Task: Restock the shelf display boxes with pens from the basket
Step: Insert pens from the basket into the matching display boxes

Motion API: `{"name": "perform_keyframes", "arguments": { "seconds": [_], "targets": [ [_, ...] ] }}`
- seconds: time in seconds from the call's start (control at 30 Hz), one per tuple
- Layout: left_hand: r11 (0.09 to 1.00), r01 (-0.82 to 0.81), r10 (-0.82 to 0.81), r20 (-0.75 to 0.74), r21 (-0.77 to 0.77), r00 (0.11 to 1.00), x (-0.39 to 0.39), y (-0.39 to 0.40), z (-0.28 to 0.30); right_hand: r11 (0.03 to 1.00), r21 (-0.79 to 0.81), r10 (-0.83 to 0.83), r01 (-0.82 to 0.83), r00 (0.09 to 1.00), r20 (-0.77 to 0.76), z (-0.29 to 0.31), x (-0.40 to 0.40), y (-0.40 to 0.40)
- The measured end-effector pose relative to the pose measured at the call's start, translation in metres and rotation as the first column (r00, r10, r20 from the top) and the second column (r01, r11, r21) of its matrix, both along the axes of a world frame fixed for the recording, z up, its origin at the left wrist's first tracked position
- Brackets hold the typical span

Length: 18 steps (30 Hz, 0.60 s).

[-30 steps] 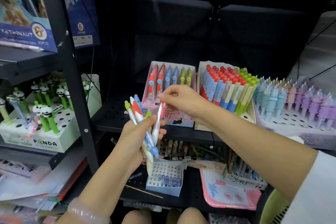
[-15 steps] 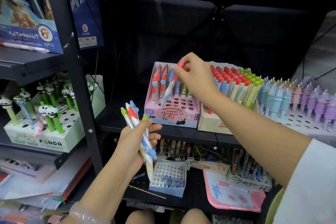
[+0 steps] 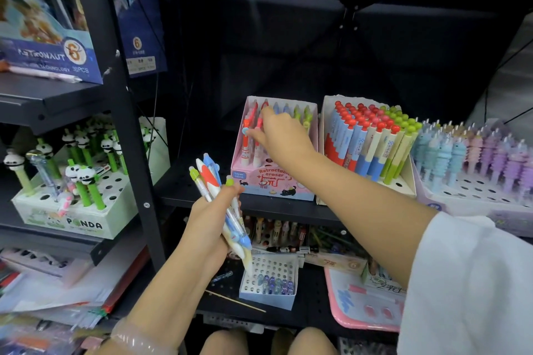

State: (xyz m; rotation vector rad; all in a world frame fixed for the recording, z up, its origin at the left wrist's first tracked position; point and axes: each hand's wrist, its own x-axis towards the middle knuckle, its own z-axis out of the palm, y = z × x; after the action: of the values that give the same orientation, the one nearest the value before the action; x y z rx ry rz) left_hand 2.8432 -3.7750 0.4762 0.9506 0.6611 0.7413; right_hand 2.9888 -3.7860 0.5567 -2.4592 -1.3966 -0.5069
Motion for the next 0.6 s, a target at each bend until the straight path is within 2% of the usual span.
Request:
{"name": "perform_keyframes", "arguments": {
  "seconds": [0.1,0.17,0.2,0.27,0.37,0.47,0.53,0.6],
  "targets": [
    [1.000,0.004,-0.004,-0.017,0.008,1.000,-0.003,0.002,0.000,0.999,0.038,0.029,-0.029,1.000,0.003,-0.006,-0.002,-0.018],
    [1.000,0.008,-0.008,0.001,0.005,1.000,-0.004,0.002,-0.001,0.980,0.174,0.117,-0.100,0.989,-0.091,-0.012,-0.006,-0.034],
    [1.000,0.010,-0.010,0.010,0.003,1.000,-0.003,0.002,-0.001,0.963,0.230,0.188,-0.144,0.965,-0.184,-0.016,-0.009,-0.040],
    [1.000,0.009,-0.009,0.011,0.003,1.000,-0.001,0.000,-0.001,0.934,0.253,0.341,-0.251,0.840,-0.422,-0.024,-0.018,-0.050],
    [0.999,0.003,-0.003,-0.006,0.035,1.000,0.003,-0.003,-0.002,0.895,0.213,0.415,-0.392,0.554,-0.722,-0.040,-0.029,-0.059],
    [0.999,0.004,-0.003,-0.019,0.038,1.000,0.006,-0.003,-0.004,0.877,0.271,0.411,-0.398,0.326,-0.851,-0.048,-0.029,-0.063],
    [1.000,0.006,-0.006,-0.005,0.008,1.000,0.008,-0.002,-0.005,0.861,0.258,0.387,-0.438,0.235,-0.892,-0.049,-0.028,-0.067],
    [1.000,0.001,0.000,0.021,-0.024,1.000,0.009,0.000,-0.005,0.843,0.236,0.379,-0.483,0.221,-0.899,-0.053,-0.030,-0.069]
  ]
}}
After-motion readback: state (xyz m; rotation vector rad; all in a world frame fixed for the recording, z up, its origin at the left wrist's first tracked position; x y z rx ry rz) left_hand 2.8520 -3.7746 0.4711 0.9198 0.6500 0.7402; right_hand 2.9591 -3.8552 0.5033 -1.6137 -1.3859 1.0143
